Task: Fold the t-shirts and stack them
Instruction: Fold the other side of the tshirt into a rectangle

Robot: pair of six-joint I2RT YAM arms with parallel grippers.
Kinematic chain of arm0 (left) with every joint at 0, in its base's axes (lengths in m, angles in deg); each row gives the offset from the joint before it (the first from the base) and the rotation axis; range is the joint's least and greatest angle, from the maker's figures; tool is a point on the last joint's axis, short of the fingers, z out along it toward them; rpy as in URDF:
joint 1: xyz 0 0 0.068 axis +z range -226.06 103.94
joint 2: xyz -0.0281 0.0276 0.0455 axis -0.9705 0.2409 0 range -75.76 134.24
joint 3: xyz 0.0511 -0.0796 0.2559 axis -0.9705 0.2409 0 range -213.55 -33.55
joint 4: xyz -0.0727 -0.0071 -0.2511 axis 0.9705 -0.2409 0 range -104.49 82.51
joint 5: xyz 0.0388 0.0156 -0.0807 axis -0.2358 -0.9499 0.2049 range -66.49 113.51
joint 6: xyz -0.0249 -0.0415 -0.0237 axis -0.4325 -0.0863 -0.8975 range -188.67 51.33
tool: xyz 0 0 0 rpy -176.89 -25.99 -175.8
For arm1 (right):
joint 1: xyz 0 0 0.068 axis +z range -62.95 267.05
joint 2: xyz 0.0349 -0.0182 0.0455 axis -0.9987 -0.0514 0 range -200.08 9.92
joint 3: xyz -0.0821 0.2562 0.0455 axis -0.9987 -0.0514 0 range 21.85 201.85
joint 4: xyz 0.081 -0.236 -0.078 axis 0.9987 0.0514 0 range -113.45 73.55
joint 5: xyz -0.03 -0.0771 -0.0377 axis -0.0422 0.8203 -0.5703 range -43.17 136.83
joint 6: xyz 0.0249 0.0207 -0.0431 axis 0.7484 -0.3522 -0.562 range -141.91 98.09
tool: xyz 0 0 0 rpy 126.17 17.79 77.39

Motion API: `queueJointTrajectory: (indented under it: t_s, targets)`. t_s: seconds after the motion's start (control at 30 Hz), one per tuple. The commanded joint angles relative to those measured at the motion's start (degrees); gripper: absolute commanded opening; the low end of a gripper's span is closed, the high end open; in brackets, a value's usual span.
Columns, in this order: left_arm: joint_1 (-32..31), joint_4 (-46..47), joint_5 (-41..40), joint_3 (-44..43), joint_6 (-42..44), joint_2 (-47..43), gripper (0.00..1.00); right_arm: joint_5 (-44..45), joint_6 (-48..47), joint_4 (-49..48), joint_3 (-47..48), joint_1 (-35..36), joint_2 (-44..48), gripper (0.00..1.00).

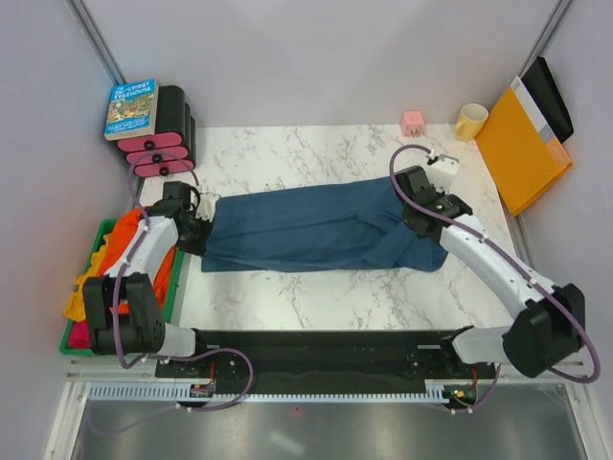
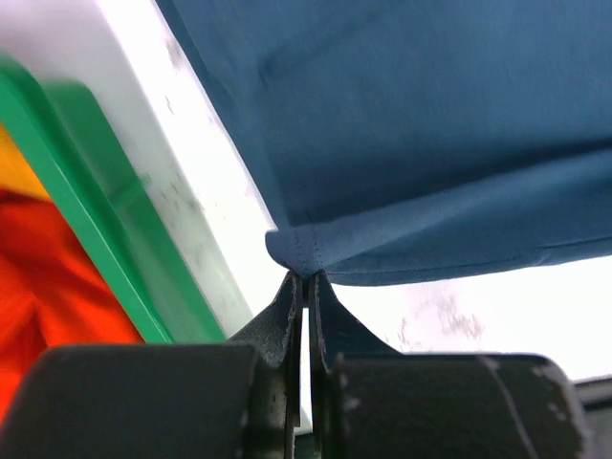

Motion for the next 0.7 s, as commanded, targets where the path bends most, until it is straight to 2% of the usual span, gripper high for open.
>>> queueJointTrajectory:
  t_s: [0.0,0.37,0.67]
  targets:
    - [0.07,6.2,-1.91,-5.93,-3.07,5.03,0.02,-0.25,-4.69,-9.43,6.55,-3.57,-5.89,0.0]
    - [0.07,8.13,-1.3,-11.21,-5.44,16.2,0.02,-0.87,-10.14,-13.65,17.19,-6.31,-22.22,0.0]
    - [0.07,9.28,-2.18,-11.3,-5.7,19.1,0.02,-2.28,-12.78,-14.45,26.77,-6.83,-33.31,0.0]
